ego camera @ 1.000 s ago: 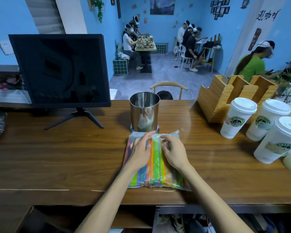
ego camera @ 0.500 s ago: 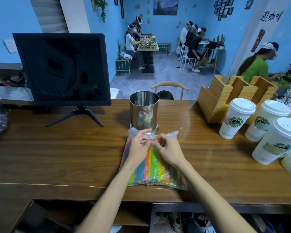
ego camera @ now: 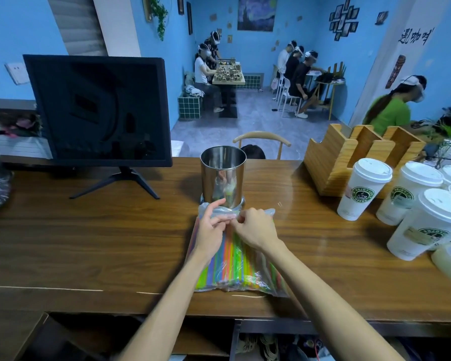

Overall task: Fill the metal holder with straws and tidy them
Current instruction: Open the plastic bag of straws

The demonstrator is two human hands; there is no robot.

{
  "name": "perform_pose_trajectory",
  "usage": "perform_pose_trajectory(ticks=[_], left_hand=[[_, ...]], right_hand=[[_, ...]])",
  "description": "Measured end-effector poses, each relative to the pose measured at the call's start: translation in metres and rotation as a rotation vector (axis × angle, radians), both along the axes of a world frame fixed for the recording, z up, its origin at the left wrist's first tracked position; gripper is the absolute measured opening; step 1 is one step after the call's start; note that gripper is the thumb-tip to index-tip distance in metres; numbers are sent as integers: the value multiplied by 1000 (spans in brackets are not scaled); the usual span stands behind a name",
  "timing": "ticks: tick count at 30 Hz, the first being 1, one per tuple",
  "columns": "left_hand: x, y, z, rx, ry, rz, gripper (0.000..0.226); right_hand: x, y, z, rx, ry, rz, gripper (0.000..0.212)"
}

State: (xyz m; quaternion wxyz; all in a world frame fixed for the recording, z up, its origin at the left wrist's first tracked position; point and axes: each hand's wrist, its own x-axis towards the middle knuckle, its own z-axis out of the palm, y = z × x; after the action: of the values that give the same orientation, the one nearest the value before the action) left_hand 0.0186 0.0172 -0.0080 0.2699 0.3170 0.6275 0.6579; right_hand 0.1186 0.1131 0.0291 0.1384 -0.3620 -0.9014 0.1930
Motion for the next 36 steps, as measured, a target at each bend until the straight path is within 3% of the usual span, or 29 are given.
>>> perform_pose_trajectory(ticks=[10, 22, 30, 36], left_hand=[[3, 4, -9, -40, 170, 74, 48], [2, 5, -15, -99, 236, 86, 41], [0, 5, -17, -102, 245, 62, 41], [1, 5, -17, -122, 237, 39, 43]], right_hand=[[-2, 5, -1, -67, -65, 19, 45], [5, 17, -2, -157, -40, 18, 50], [-2, 9, -2, -185, -74, -171, 45], [2, 16, 0, -168, -115, -78, 54]])
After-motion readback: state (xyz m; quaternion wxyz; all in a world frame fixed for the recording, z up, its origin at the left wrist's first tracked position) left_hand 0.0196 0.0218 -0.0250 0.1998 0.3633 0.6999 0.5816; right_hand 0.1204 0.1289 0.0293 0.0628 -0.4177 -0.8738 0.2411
